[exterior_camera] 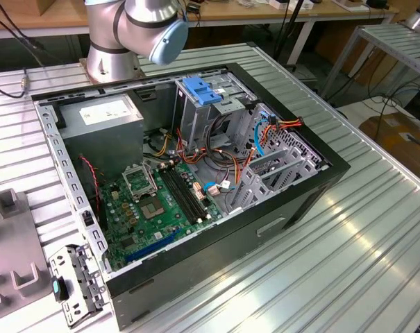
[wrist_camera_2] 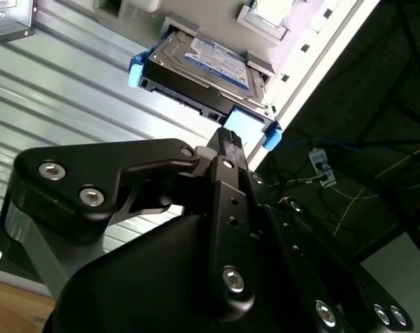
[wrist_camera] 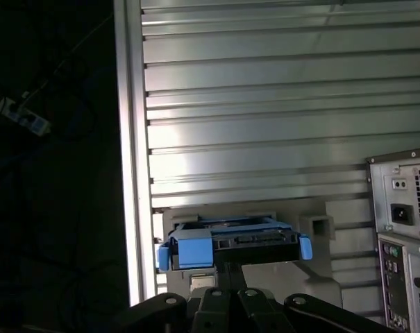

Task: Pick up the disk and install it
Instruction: 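Reach for the disk, then pick up the disk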

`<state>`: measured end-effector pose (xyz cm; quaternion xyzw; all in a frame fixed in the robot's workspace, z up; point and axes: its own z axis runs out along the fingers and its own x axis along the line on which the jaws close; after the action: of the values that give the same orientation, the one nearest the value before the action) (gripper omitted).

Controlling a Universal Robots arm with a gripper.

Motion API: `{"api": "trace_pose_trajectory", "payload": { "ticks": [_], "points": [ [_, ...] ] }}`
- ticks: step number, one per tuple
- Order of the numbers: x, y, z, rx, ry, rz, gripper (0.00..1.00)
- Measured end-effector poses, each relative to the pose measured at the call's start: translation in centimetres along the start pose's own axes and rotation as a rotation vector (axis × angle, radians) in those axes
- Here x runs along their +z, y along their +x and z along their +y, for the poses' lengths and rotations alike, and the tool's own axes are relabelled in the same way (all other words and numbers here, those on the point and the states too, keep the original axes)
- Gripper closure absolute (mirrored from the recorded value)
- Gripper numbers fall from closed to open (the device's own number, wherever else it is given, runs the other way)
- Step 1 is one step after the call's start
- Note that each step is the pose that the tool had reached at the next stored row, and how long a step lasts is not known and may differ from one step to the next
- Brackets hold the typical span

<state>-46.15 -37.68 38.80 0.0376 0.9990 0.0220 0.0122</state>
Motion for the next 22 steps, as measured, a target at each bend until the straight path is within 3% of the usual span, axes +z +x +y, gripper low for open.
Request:
{"api": "trace_pose_trajectory", "payload": {
  "ticks": [4,18,22],
  "points": [
    [-0.01,0.78,-0.06,0.0,0.0001,0.0002,0.89],
    [0.0,0.81,-0.06,-0.001,0.0001,0.0,0.89],
    [0.0,0.82,-0.06,-0.03,-0.0007,0.0014,0.89]
  ]
}}
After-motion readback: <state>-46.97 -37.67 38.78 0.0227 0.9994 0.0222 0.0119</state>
